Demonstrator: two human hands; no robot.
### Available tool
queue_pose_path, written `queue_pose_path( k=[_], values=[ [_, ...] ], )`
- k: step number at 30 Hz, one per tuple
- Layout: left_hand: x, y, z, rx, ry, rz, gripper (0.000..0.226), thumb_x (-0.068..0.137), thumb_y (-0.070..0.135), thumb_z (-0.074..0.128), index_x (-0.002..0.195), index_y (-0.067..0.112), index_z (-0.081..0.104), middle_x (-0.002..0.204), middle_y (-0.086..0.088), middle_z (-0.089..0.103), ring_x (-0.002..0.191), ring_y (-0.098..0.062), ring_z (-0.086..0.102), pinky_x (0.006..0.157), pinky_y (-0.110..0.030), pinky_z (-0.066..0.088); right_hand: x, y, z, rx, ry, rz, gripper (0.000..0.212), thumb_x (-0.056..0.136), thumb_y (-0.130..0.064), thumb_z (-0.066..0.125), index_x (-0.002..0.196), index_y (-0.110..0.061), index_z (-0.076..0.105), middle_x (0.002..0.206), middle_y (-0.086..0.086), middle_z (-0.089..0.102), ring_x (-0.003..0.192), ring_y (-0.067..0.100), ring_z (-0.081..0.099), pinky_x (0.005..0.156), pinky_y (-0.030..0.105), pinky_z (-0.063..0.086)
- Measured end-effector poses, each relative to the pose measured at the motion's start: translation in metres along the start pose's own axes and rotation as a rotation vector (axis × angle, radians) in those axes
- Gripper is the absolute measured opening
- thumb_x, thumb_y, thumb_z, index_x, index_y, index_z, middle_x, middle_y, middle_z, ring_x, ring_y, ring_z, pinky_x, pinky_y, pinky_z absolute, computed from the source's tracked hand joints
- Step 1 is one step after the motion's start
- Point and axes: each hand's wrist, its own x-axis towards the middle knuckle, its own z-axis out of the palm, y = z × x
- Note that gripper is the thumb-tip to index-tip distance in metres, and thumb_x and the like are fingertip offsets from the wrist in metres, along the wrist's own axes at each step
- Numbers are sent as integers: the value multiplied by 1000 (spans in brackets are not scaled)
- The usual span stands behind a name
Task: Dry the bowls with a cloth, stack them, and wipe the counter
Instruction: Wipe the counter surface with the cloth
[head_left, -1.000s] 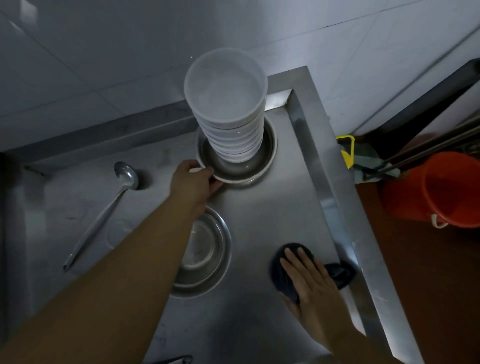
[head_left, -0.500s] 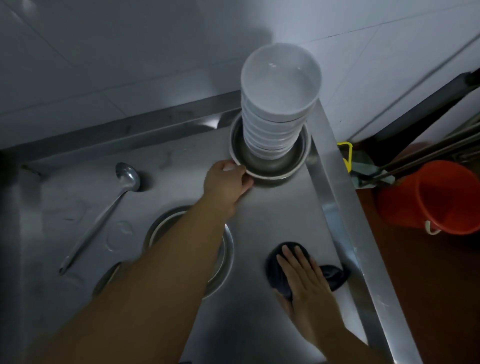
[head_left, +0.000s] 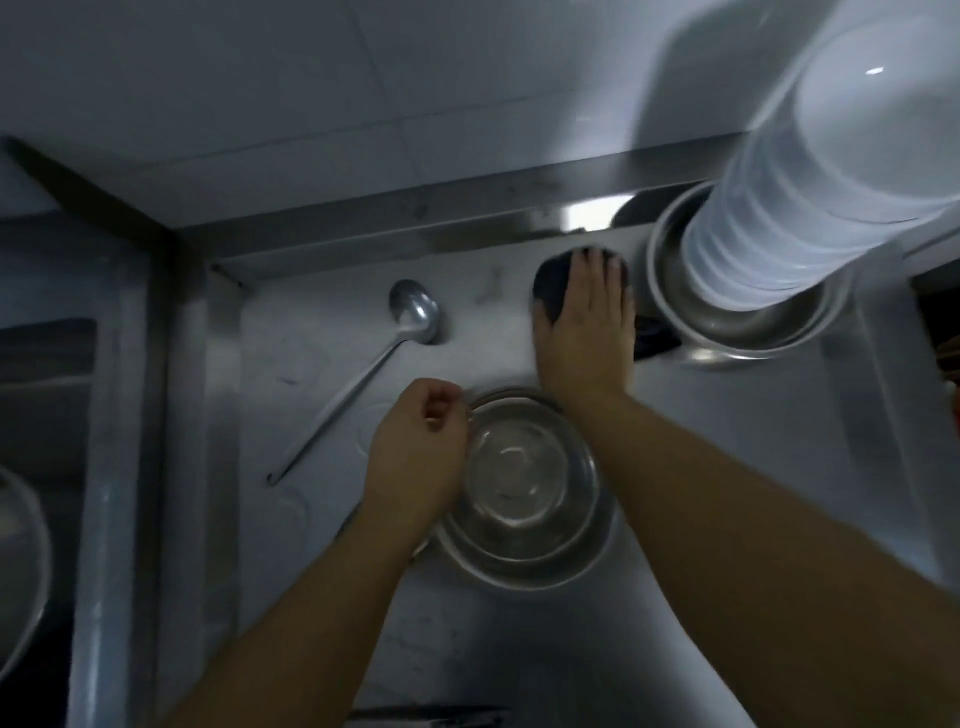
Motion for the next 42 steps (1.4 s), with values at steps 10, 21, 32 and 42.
queue_pose_path(
  k=[10,21,32,42],
  values=[
    [-8,-13,-43,-73,-69,14,17,83,45,57,97,45,66,92,17,76,86,-5,74,88,-43,63,-5,28,-13,12,-305,-697,69,103,-44,62,161,-13,41,170,7,34,159,27,25,130,48,20],
    [-29,-23,-35,-30,-160,129,15,94,30,63,97,44,67,92,21,75,83,0,71,75,-26,59,-9,16,-9,42,-280,-451,70,104,-45,57,163,-16,34,172,5,28,161,29,19,128,53,20],
    [-101,-48,-9,288,-213,224,10,100,27,62,102,35,66,85,12,71,76,-3,65,67,-29,54,-176,159,-66,25,-187,-245,72,103,-53,43,160,-9,40,168,13,36,157,36,28,124,58,30],
    [-201,-68,29,563,-314,228,20,104,25,52,120,21,64,102,-5,72,89,-26,69,83,-46,58,-347,204,-95,-32,-524,-387,70,106,-56,41,167,-27,20,175,-9,8,163,22,8,128,52,25]
  ],
)
